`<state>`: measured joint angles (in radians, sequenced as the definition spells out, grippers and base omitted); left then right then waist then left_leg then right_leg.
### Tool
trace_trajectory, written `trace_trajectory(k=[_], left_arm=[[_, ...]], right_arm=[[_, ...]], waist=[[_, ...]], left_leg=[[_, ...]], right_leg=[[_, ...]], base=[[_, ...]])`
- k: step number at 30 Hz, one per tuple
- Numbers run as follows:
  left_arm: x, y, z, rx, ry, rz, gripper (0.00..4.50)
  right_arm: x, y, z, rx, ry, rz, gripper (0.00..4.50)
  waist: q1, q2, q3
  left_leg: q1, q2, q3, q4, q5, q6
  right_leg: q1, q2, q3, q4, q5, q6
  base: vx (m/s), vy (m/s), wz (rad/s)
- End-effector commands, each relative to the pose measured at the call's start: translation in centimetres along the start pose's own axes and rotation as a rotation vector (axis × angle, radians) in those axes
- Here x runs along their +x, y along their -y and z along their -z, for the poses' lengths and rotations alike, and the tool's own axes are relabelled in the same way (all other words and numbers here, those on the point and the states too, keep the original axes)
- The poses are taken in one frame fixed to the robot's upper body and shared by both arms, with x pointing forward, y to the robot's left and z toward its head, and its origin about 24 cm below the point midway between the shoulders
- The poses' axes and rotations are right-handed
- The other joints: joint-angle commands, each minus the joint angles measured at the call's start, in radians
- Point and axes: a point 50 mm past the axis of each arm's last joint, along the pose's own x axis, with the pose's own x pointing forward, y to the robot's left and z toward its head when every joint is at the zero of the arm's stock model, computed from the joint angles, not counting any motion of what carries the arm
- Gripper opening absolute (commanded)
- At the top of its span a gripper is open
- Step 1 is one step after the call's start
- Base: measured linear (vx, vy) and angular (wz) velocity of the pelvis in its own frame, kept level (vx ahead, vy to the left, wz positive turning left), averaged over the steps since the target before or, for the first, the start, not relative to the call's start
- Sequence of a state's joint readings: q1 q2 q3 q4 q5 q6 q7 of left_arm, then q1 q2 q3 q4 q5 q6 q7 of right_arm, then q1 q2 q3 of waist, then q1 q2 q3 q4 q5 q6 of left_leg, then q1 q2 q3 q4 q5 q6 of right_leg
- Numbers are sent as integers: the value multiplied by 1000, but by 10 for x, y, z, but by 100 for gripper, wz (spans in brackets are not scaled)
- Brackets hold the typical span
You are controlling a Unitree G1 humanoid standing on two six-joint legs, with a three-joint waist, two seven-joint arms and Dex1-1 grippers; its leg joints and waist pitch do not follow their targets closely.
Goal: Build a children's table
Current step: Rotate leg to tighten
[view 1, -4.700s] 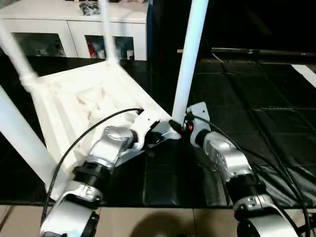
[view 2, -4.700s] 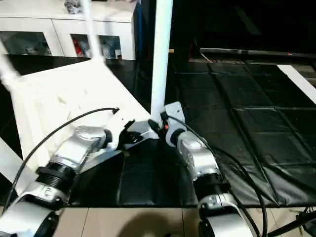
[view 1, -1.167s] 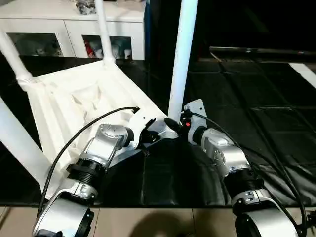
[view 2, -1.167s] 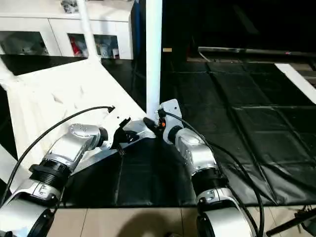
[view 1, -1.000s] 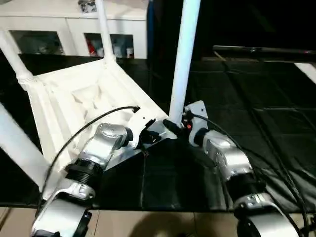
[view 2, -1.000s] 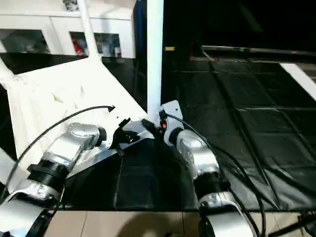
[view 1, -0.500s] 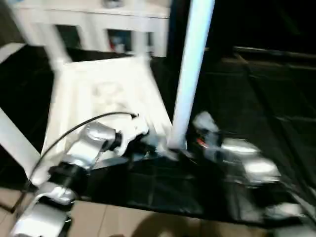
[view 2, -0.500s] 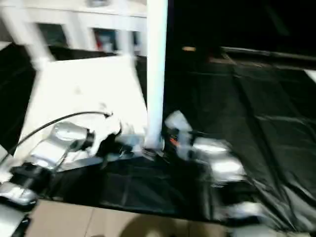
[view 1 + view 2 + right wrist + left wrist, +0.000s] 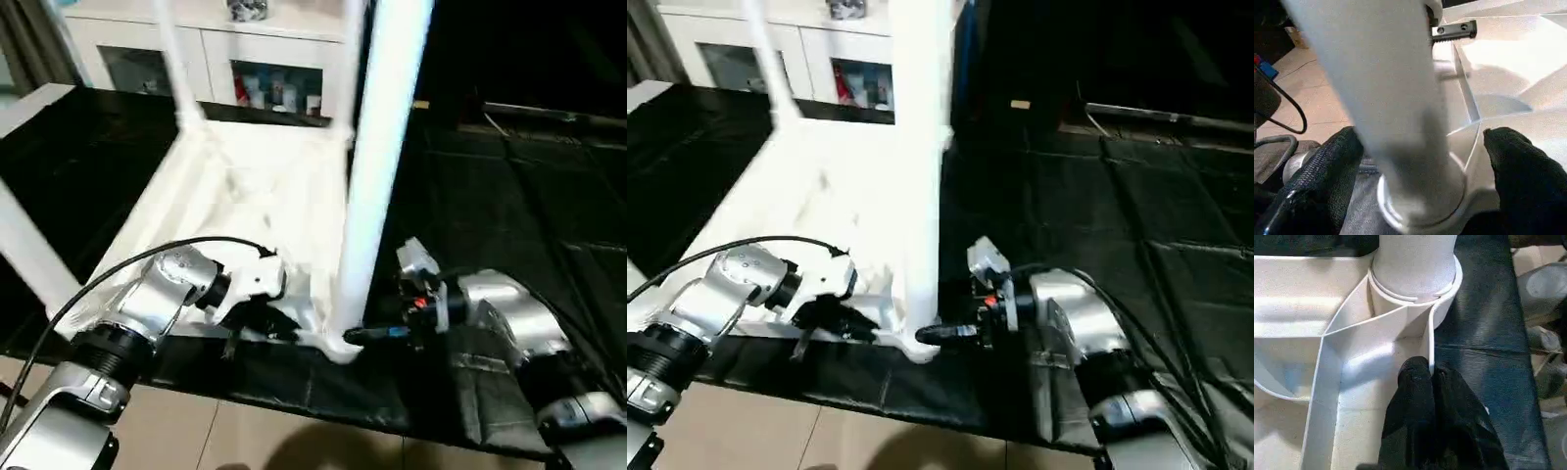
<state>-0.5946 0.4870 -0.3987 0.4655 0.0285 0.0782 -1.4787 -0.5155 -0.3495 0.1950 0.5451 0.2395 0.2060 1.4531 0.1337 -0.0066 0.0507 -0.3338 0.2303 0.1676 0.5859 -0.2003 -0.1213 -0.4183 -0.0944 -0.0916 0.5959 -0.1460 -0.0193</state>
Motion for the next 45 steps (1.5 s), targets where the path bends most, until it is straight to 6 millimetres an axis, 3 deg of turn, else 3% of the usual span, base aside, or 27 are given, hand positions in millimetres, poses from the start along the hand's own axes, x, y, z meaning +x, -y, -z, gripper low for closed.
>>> trace_trajectory(k=[1,3,4,10,23,34,37,39,40,41,42,44,45], left_arm=[[9,6,-5,46,-9,85,0],[10,6,-6,52,-9,90,0],[10,6,-6,55,-8,93,0],[11,7,-6,63,-9,97,0],[10,8,-3,60,-18,92,0],[13,6,-2,3,-6,49,0],[19,-2,-6,-75,50,-48,0],[21,-4,-7,-91,63,-73,0],[25,-11,-12,-135,99,-154,0],[25,-11,-12,-135,99,-154,0],[29,-19,-17,-176,133,-233,0],[32,-26,-21,-207,157,-298,0],[32,-27,-22,-211,160,-306,0]], right_arm=[[2,2,-2,-11,-17,-19,416],[4,4,-3,-9,-16,-21,416],[6,4,-3,-3,-13,-28,390],[12,3,-3,21,-12,-76,349],[14,1,-1,35,-4,-114,246],[17,-3,1,46,14,-135,233],[26,1,5,58,49,-2,233],[28,2,6,58,53,41,232],[37,10,9,77,51,194,226],[37,10,9,77,51,194,223],[44,18,8,96,65,321,221],[51,24,5,105,81,401,215],[53,24,5,107,82,411,215]], waist=[[-7,-6,-69],[-5,-6,-69],[-5,-6,-69],[-3,-10,-69],[-4,-6,-69],[-5,-3,-69],[-5,-6,-68],[-8,-7,-64],[-11,-11,-64],[-19,-9,-59],[-25,-12,-57],[-50,-15,-56],[-56,-16,-56]], left_leg=[[-8,0,17,-68,-168,47],[-9,0,17,-68,-167,45],[-9,0,16,-68,-173,44],[-10,-1,16,-68,-159,44],[-9,0,17,-68,-173,38],[-7,0,17,-68,-183,34],[-7,0,17,-68,-175,31],[-7,-2,17,-70,-193,23],[-6,-5,15,-71,-210,20],[-5,-8,15,-72,-221,8],[-6,-10,12,-72,-234,4],[-11,-22,8,-67,-256,-4],[-15,-21,5,-68,-257,-3]], right_leg=[[60,-42,42,-57,-292,-202],[60,-41,42,-56,-290,-202],[60,-42,42,-56,-295,-201],[62,-41,42,-56,-296,-192],[61,-41,41,-57,-308,-192],[61,-39,41,-57,-299,-198],[61,-39,42,-57,-300,-195],[59,-41,41,-64,-352,-176],[60,-40,38,-71,-408,-153],[54,-40,38,-76,-452,-136],[55,-41,36,-81,-488,-121],[57,-41,23,-99,-616,-56],[60,-43,20,-101,-633,-43]], base=[[0,0,0],[0,0,0],[0,0,0],[0,0,0],[0,0,0],[0,0,0],[0,0,0],[0,0,0],[0,0,0],[0,0,0],[0,0,0],[0,0,0],[0,0,0]])
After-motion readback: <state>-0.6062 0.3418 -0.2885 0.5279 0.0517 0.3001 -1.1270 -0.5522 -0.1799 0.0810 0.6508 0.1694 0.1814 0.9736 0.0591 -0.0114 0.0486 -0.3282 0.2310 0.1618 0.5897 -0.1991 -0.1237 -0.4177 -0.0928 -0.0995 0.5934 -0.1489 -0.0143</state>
